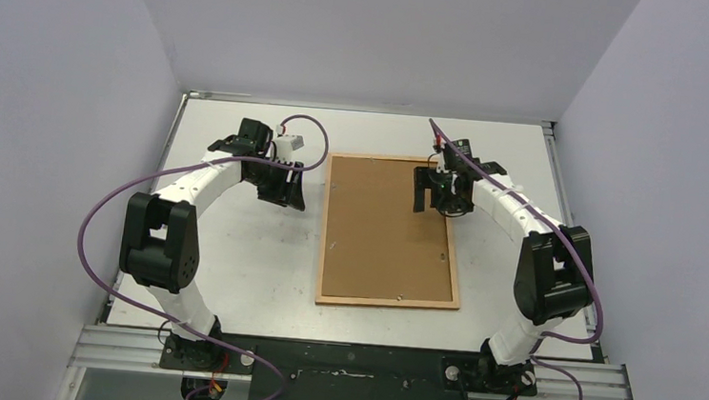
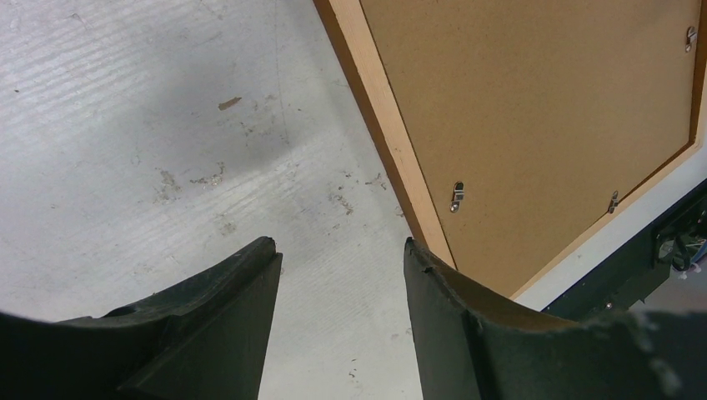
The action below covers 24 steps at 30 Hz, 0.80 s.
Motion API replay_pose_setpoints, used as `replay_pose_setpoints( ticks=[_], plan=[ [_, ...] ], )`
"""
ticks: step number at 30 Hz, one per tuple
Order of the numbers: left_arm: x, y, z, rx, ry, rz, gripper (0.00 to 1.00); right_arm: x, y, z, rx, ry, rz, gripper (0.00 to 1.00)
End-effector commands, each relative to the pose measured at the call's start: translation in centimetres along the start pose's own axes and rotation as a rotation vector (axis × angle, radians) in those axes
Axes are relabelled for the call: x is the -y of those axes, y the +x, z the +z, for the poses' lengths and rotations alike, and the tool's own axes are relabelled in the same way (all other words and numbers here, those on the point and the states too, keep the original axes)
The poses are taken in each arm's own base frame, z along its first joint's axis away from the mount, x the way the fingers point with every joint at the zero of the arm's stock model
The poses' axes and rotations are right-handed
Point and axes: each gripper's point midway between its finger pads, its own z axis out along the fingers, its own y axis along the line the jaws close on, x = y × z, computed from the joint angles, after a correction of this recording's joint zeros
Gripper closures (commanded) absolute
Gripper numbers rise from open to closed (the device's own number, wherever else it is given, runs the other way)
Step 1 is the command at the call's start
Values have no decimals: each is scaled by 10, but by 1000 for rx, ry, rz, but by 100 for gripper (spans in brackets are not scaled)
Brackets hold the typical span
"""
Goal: Put the photo into the frame
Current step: Place the photo frame item in the photo frame, then install the photo frame at the center of the board.
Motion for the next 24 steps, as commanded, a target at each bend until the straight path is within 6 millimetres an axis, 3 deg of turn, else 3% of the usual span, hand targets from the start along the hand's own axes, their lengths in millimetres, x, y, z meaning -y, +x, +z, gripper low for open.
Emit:
replay_pose_setpoints(
  ticks=[1, 6, 10, 14, 21, 24],
  plan=[
    [8, -16, -14, 53, 18, 33, 46, 1, -31, -22, 121, 5, 4, 10],
    [8, -11, -7, 43, 32, 33, 46, -2, -30, -21, 144, -45, 52, 9],
    [8, -5, 3, 22, 39, 28, 46, -31, -31, -23, 196, -104, 65, 3],
    [6, -4, 12, 17, 34, 18, 46, -67, -43, -22, 293, -137, 60, 15],
    [7, 0, 21, 9, 37, 15, 46, -125, -100, -2, 392, -139, -4, 29],
    [8, 7, 28, 7, 40, 16, 46, -139, -126, 11, 412, -150, -11, 31]
  ],
)
